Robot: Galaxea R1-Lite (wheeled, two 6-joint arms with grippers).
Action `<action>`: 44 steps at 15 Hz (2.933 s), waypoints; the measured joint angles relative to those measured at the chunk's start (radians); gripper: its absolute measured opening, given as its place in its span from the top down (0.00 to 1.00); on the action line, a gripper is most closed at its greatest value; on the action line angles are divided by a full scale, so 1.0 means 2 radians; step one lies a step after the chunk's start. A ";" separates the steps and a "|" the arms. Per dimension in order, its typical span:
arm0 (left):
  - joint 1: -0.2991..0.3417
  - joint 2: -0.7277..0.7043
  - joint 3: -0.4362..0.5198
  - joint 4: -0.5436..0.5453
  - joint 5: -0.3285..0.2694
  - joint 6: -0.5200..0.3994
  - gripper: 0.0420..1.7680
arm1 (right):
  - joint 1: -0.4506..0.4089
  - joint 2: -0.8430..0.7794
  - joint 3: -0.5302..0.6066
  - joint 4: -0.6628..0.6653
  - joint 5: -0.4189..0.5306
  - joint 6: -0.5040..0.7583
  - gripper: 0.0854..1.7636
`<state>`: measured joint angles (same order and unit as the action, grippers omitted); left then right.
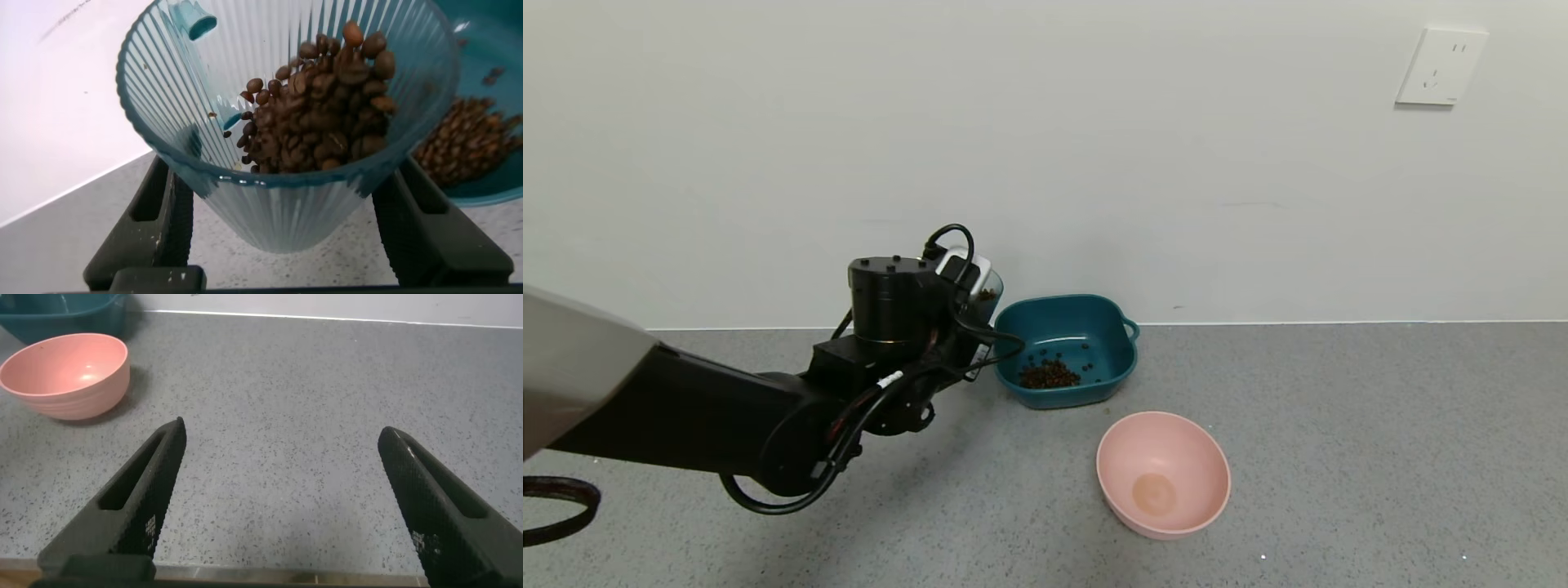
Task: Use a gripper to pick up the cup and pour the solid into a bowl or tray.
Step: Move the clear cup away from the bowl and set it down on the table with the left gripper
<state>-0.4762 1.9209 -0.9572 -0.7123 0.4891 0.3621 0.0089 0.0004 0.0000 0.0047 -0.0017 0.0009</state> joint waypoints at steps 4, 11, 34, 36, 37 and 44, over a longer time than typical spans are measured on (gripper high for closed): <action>0.040 -0.040 0.032 -0.006 -0.079 -0.098 0.28 | 0.000 0.000 0.000 0.000 0.001 0.000 0.03; 0.116 -0.060 0.096 -0.076 -0.175 -0.170 0.28 | 0.000 0.000 0.000 0.000 0.001 0.000 0.03; 0.151 0.192 0.123 -0.332 -0.174 -0.174 0.28 | 0.000 0.000 0.000 0.002 0.000 -0.001 0.03; 0.151 0.194 0.124 -0.333 -0.173 -0.175 0.28 | 0.000 0.000 0.000 0.003 0.000 -0.001 0.03; 0.151 0.195 0.123 -0.332 -0.173 -0.175 0.23 | 0.000 0.000 0.000 0.003 0.000 -0.001 0.03; 0.150 0.179 0.139 -0.323 -0.177 -0.175 0.11 | 0.000 0.000 0.000 0.003 0.000 -0.001 0.03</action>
<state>-0.1764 2.2798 -0.6783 -1.3581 0.1355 0.0130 0.0089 0.0004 0.0000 0.0109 -0.0013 -0.0013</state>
